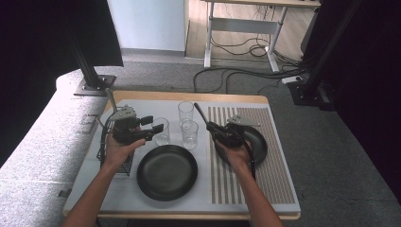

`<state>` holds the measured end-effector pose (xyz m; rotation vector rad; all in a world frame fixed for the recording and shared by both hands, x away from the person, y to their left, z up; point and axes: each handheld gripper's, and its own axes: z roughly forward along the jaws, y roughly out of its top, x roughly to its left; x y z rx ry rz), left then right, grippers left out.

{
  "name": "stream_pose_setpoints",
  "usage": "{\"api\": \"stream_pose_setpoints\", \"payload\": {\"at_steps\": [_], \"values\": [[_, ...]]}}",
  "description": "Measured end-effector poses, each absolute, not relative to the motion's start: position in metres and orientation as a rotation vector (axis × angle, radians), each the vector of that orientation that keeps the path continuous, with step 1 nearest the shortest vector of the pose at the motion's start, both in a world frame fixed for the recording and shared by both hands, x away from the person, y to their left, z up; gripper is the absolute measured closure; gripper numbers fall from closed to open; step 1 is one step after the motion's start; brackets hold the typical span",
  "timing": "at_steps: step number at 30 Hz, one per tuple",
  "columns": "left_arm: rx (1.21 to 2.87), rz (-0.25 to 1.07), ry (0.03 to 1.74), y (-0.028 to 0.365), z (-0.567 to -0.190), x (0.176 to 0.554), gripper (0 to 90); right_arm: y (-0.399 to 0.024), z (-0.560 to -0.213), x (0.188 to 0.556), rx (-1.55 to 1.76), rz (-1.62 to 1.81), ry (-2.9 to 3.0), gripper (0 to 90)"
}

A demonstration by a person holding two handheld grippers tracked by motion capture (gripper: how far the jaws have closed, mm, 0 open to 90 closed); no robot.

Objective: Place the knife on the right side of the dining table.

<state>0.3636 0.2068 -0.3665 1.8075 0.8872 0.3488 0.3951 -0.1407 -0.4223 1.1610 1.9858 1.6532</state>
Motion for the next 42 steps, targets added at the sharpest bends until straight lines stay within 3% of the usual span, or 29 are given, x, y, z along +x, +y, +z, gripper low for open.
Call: {"api": "stream_pose_setpoints", "payload": {"at_steps": [21, 31, 42], "values": [[1.815, 0.257, 0.903, 0.164, -0.377, 0.392, 41.4, -0.124, -0.422, 0.380, 1.068, 1.751, 2.015, 83.4], [1.780, 0.166, 0.927, 0.157, -0.382, 0.409, 41.2, -0.111, -0.426, 0.375, 1.022, 1.762, 2.053, 83.4], [1.782, 0.159, 0.919, 0.152, -0.380, 0.414, 45.7, -0.098, -0.426, 0.372, 0.965, 1.754, 2.093, 83.4]]}}
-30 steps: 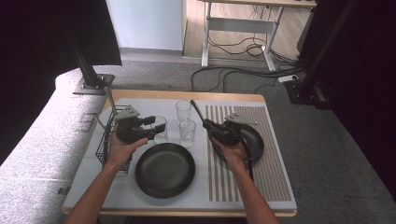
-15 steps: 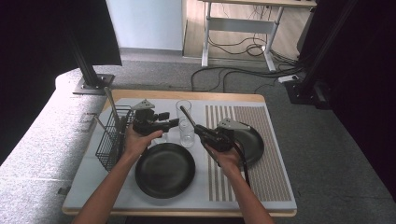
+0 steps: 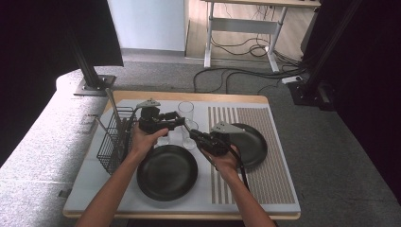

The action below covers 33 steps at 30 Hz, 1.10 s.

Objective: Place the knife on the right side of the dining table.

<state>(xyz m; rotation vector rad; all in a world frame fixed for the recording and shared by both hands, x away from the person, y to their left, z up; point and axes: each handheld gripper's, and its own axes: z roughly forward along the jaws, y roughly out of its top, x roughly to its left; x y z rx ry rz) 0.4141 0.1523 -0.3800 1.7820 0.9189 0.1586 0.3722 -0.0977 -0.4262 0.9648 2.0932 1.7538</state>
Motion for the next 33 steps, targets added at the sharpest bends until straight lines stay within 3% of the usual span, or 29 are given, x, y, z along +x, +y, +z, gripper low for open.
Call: {"api": "stream_pose_setpoints", "payload": {"at_steps": [5, 15, 33], "values": [[1.765, 0.126, 0.931, 0.153, -0.380, 0.416, 50.9, -0.098, -0.427, 0.373, 0.965, 1.742, 2.106, 83.3], [1.767, 0.098, 0.946, 0.145, -0.384, 0.421, 45.3, -0.098, -0.428, 0.373, 0.951, 1.736, 2.101, 83.4], [1.778, 0.056, 0.894, 0.136, -0.378, 0.410, 70.8, -0.087, -0.432, 0.376, 0.942, 1.662, 2.144, 83.2]]}}
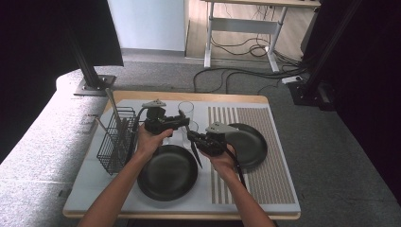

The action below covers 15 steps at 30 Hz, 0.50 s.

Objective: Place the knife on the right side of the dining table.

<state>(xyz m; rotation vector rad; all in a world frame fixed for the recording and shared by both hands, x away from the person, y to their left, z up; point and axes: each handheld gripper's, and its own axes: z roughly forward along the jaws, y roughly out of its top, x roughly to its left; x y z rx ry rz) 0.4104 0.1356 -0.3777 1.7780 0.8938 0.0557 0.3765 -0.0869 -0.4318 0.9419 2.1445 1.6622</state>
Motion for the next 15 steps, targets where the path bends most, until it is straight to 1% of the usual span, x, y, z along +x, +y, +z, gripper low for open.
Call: {"api": "stream_pose_setpoints", "payload": {"at_steps": [1, 4, 13, 15], "values": [[1.773, 0.044, 0.890, 0.1351, -0.3772, 0.4097, 73.5, -0.0855, -0.4314, 0.3764, 0.934, 1.652, 2.144, 83.1], [1.772, 0.038, 0.879, 0.1342, -0.3752, 0.4078, 74.6, -0.0847, -0.4305, 0.3764, 0.924, 1.637, 2.143, 83.0], [1.752, 0.003, 0.856, 0.1313, -0.3712, 0.4054, 75.9, -0.0848, -0.4258, 0.3767, 0.893, 1.610, 2.139, 81.5], [1.761, 0.020, 0.854, 0.1294, -0.3709, 0.4045, 76.0, -0.0842, -0.4248, 0.3775, 0.892, 1.599, 2.133, 81.3]]}}
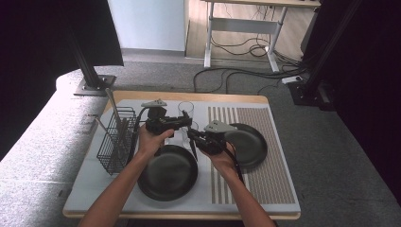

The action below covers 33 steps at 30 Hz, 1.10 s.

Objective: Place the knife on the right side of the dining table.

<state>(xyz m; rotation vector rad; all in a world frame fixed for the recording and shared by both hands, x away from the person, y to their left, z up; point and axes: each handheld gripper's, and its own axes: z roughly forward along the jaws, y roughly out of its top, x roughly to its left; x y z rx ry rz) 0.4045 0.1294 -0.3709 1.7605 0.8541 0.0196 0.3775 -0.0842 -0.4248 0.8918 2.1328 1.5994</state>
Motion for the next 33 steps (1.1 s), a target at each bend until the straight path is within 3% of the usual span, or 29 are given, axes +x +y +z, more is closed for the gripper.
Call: {"api": "stream_pose_setpoints", "payload": {"at_steps": [14, 19, 24, 33], "values": [[1.741, 0.001, 0.839, 0.126, -0.369, 0.404, 74.9, -0.083, -0.411, 0.375, 0.836, 1.484, 2.135, 83.2], [1.758, 0.090, 0.838, 0.129, -0.368, 0.401, 51.5, -0.097, -0.407, 0.378, 0.878, 1.524, 2.107, 83.3], [1.767, 0.161, 0.831, 0.137, -0.366, 0.394, 46.4, -0.112, -0.404, 0.383, 0.923, 1.540, 2.073, 83.2], [1.791, 0.220, 0.832, 0.149, -0.367, 0.385, 45.0, -0.146, -0.400, 0.399, 1.037, 1.566, 1.979, 83.3]]}}
